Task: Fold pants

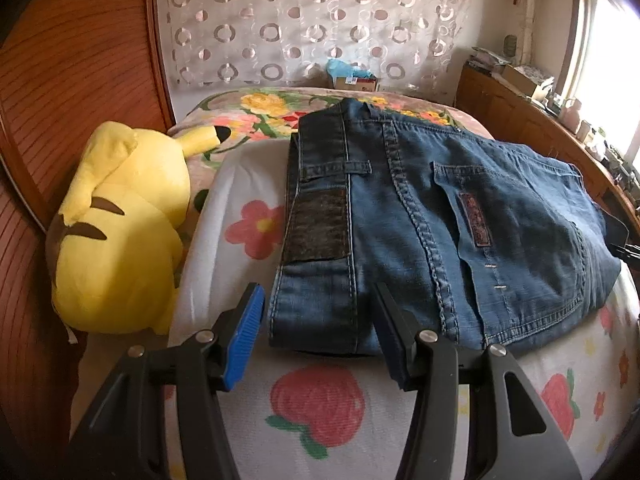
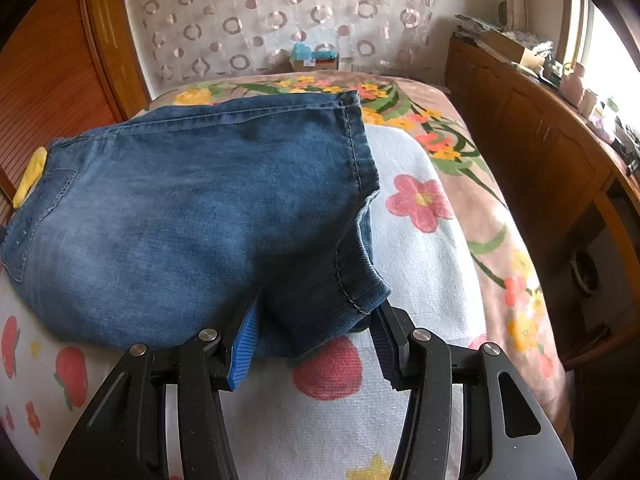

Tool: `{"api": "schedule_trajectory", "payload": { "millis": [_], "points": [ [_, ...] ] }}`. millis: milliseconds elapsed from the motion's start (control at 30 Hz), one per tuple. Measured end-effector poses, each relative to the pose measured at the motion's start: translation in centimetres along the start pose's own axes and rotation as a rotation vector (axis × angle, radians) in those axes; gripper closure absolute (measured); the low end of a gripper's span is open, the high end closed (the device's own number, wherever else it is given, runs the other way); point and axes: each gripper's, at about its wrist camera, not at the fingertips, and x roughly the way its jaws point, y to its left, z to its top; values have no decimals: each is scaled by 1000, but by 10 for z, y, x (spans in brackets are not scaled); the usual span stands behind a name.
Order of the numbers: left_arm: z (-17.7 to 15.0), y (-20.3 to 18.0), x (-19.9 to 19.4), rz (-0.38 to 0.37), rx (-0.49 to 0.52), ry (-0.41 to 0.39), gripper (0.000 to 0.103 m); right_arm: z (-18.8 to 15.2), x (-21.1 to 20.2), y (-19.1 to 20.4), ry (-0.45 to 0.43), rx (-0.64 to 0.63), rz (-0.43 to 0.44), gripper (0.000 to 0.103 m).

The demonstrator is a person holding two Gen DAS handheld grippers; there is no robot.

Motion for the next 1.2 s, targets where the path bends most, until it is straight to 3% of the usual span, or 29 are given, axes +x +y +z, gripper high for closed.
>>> {"api": "schedule_trajectory", "payload": {
  "millis": [233, 333, 367, 433, 500, 567, 933, 1200],
  "points": [
    [-2, 3, 7, -22, -25, 19, 50, 1, -1, -1, -2, -2, 4, 54],
    [-3, 2, 3, -38, -13, 2, 60, 2, -2, -7, -2, 10, 13, 70],
    [-3, 0, 2, -36, -1, -7, 68, 3, -3, -7, -1, 13, 19, 81],
    [-2, -1, -2, -60, 5, -21, 79, 5, -5, -11, -6, 25, 56, 88],
    [0, -6, -8, -69, 24, -37, 91, 7, -10, -10, -17, 6, 62, 89],
    [2, -9, -16, -64, 40, -70, 94, 10, -18, -10, -44, -2, 60, 90],
    [19, -14, -93, -97, 61, -235, 97, 31, -93, -1, -217, -59, 14, 91],
    [-15, -18, -139, -134, 67, -274, 97, -4, -155, -6, -261, -58, -5, 91]
  ]
}}
